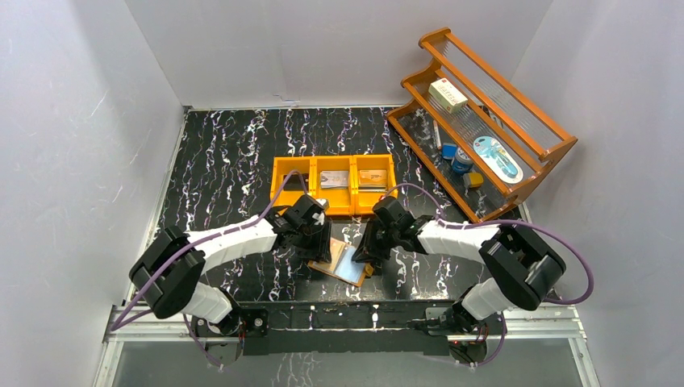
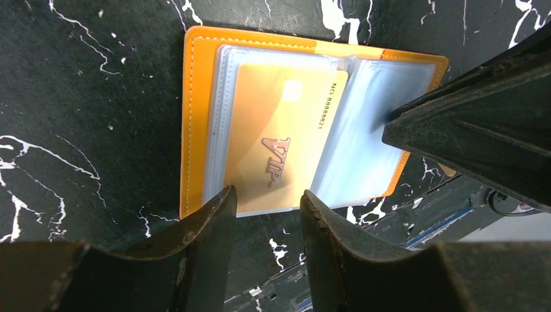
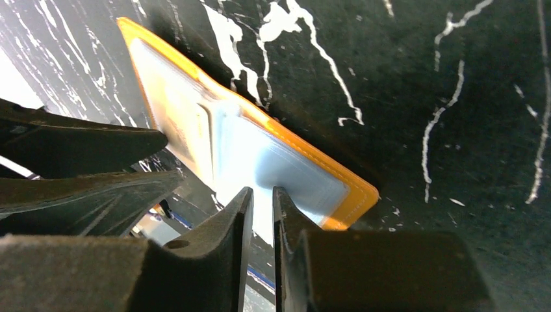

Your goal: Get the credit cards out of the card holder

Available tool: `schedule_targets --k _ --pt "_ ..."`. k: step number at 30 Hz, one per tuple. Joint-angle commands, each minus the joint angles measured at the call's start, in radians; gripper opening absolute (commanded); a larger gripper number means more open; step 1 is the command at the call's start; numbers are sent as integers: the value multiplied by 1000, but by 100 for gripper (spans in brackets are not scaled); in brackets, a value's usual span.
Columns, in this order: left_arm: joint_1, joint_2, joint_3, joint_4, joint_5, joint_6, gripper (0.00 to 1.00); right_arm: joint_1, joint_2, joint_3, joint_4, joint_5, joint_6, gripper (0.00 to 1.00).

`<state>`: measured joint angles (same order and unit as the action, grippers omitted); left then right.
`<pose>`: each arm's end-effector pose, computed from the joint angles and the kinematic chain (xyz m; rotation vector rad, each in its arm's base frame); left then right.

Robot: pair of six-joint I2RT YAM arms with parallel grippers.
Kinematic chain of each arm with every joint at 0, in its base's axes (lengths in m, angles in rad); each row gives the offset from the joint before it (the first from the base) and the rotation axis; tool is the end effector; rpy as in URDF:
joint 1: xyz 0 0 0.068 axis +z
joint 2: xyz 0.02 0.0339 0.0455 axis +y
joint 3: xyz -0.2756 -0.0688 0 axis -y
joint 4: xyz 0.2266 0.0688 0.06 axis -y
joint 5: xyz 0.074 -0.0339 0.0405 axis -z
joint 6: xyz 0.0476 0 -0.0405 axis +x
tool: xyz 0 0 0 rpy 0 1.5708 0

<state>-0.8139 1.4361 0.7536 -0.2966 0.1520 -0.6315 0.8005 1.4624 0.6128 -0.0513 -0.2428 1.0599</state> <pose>0.1762 -0.1970 0.1898 0.3094 2.6930 -0.7011 0.1725 0.1942 0.1627 0.2413 2.7579 0.9735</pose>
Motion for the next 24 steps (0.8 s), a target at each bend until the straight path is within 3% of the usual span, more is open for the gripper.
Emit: schedule_targets --k 1,10,17,21,24 --pt "0 -8 -60 12 42 -48 40 2 3 67 1 -33 -42 27" --pt "0 -43 -127 51 70 -114 39 20 35 149 51 -132 -61 30" --pt "0 -63 -129 54 62 -122 38 65 129 183 55 -75 -15 29" --pt "0 -134 -122 21 -10 -112 39 68 133 119 71 -15 18 29" --pt "0 -208 -113 -21 -117 -79 47 67 132 68 91 -2 29 29"
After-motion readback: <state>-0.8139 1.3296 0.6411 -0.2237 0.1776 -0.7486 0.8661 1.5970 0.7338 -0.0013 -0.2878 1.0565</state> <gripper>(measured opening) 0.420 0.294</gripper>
